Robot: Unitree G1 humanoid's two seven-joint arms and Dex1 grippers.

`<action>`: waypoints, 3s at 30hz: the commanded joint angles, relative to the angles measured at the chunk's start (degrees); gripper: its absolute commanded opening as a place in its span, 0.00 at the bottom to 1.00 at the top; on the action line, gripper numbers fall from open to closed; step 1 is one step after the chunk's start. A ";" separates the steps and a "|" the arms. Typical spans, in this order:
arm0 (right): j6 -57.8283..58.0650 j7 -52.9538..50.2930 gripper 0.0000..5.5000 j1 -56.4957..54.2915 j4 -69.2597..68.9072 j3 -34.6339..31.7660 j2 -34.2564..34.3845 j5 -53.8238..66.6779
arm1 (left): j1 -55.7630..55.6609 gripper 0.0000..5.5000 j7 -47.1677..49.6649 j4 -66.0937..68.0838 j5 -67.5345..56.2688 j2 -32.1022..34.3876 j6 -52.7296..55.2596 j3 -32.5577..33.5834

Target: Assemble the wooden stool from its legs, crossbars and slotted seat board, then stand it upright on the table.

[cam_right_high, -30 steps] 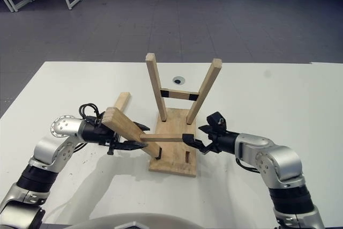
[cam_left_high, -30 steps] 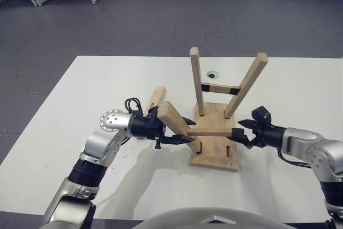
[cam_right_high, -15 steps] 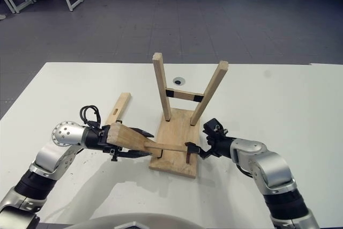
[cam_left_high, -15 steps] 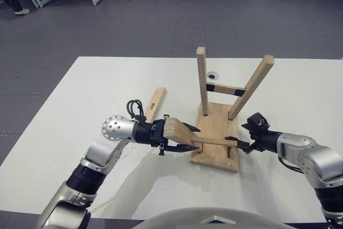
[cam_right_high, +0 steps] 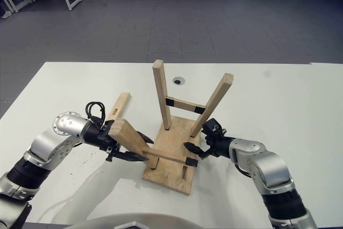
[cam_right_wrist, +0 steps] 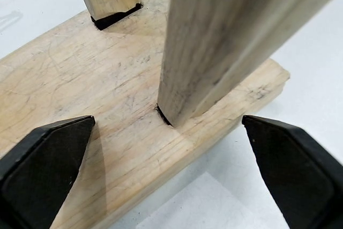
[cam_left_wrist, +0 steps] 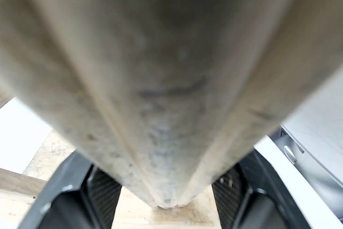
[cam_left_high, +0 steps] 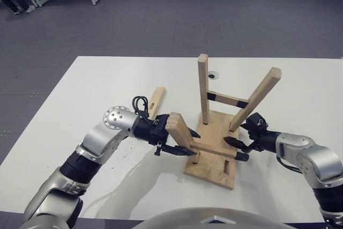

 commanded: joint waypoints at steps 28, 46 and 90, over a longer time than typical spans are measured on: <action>1.13 1.96 0.92 -0.58 -2.11 -1.78 -1.15 -0.26 | 4.56 0.37 15.56 21.05 22.14 3.91 -1.10 -8.64; 2.67 0.38 0.92 -0.15 -2.14 2.48 0.48 -1.92 | 1.03 0.37 13.80 10.81 17.67 4.67 4.93 -7.89; 18.80 -32.57 0.92 -0.37 -2.90 -2.56 22.65 -16.36 | -11.66 0.94 71.95 -29.72 -16.98 -19.61 73.77 48.73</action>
